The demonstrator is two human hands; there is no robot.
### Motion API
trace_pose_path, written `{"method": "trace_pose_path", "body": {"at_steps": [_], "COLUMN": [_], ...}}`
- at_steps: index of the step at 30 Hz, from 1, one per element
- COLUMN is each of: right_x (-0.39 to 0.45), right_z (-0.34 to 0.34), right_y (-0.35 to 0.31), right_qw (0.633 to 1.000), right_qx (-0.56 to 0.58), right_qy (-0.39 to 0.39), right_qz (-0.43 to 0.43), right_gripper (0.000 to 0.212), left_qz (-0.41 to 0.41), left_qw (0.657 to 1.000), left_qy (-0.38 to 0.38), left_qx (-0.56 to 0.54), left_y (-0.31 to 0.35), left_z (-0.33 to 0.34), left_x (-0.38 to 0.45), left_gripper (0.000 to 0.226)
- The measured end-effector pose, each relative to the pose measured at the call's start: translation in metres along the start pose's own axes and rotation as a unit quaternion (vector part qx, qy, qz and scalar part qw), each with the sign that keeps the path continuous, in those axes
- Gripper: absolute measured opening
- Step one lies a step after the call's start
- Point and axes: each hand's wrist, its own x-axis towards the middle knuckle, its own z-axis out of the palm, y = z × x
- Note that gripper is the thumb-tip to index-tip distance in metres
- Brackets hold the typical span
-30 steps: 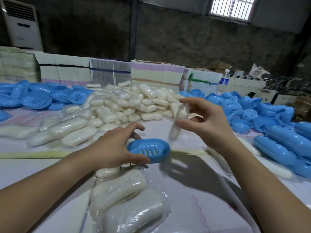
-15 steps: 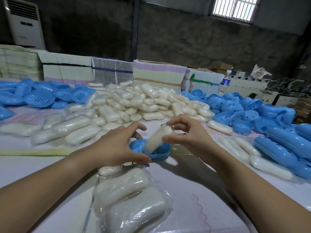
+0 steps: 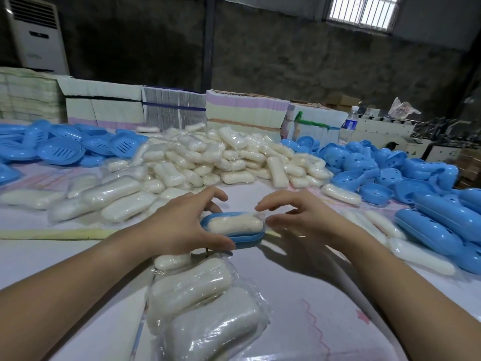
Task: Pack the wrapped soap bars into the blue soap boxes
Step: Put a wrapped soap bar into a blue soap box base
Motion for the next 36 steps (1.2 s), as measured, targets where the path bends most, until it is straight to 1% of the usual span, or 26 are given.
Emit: {"method": "trace_pose_path", "body": {"at_steps": [3, 7, 10, 13, 15, 16, 18, 21, 22, 24, 26, 27, 29, 30, 32, 33, 36], "right_x": [-0.001, 0.005, 0.006, 0.004, 0.003, 0.004, 0.009, 0.025, 0.031, 0.043, 0.049, 0.050, 0.046, 0.044, 0.042, 0.044, 0.057], "right_z": [0.004, 0.016, 0.023, 0.023, 0.019, 0.015, 0.001, -0.031, -0.042, -0.066, -0.090, -0.102, -0.120, -0.126, -0.134, -0.136, -0.136], "right_y": [0.002, -0.001, -0.004, -0.006, -0.007, -0.006, -0.003, 0.013, 0.021, 0.043, 0.066, 0.078, 0.097, 0.105, 0.115, 0.120, 0.132], "right_qw": [1.000, 0.999, 0.997, 0.997, 0.997, 0.996, 0.988, 0.964, 0.957, 0.942, 0.919, 0.901, 0.855, 0.831, 0.794, 0.783, 0.772], "right_qx": [0.010, -0.035, -0.071, -0.063, -0.047, -0.029, 0.016, 0.035, 0.019, -0.054, -0.173, -0.238, -0.348, -0.380, -0.410, -0.414, -0.397], "right_qy": [0.010, 0.034, 0.040, 0.045, 0.056, 0.077, 0.154, 0.253, 0.276, 0.301, 0.292, 0.276, 0.232, 0.210, 0.183, 0.175, 0.159], "right_qz": [0.009, 0.010, -0.005, 0.006, 0.016, 0.019, 0.026, 0.069, 0.090, 0.137, 0.201, 0.236, 0.308, 0.347, 0.410, 0.429, 0.471], "right_gripper": [0.019, 0.017, 0.018, 0.017, 0.018, 0.018, 0.019, 0.022, 0.021, 0.018, 0.029, 0.034, 0.037, 0.035, 0.030, 0.031, 0.046], "left_qz": [0.003, 0.002, 0.004, 0.003, 0.000, -0.002, -0.005, -0.006, -0.005, -0.003, 0.002, 0.006, 0.011, 0.014, 0.023, 0.026, 0.029], "left_qw": [1.000, 1.000, 1.000, 1.000, 1.000, 1.000, 1.000, 1.000, 1.000, 1.000, 1.000, 1.000, 1.000, 1.000, 0.999, 0.999, 0.999], "left_qy": [0.001, 0.004, 0.008, 0.010, 0.005, 0.003, 0.001, -0.003, -0.003, -0.003, 0.002, 0.006, 0.011, 0.012, 0.019, 0.022, 0.030], "left_qx": [0.006, 0.006, 0.005, 0.002, 0.005, 0.007, 0.011, 0.013, 0.015, 0.018, 0.019, 0.019, 0.017, 0.016, 0.013, 0.011, 0.014], "left_y": [-0.001, -0.001, -0.002, -0.002, -0.001, 0.000, 0.000, 0.000, -0.001, -0.001, -0.003, -0.003, -0.006, -0.008, -0.010, -0.011, -0.013], "left_z": [0.001, 0.001, 0.001, 0.001, 0.001, 0.001, 0.001, 0.001, 0.001, 0.001, 0.002, 0.002, 0.004, 0.004, 0.005, 0.006, 0.008], "left_x": [0.001, 0.003, 0.003, 0.003, 0.003, 0.003, 0.003, 0.003, 0.003, 0.003, 0.004, 0.005, 0.007, 0.007, 0.009, 0.010, 0.011], "left_gripper": [0.080, 0.084, 0.079, 0.076, 0.078, 0.080, 0.079, 0.074, 0.074, 0.076, 0.077, 0.078, 0.079, 0.080, 0.081, 0.081, 0.084]}}
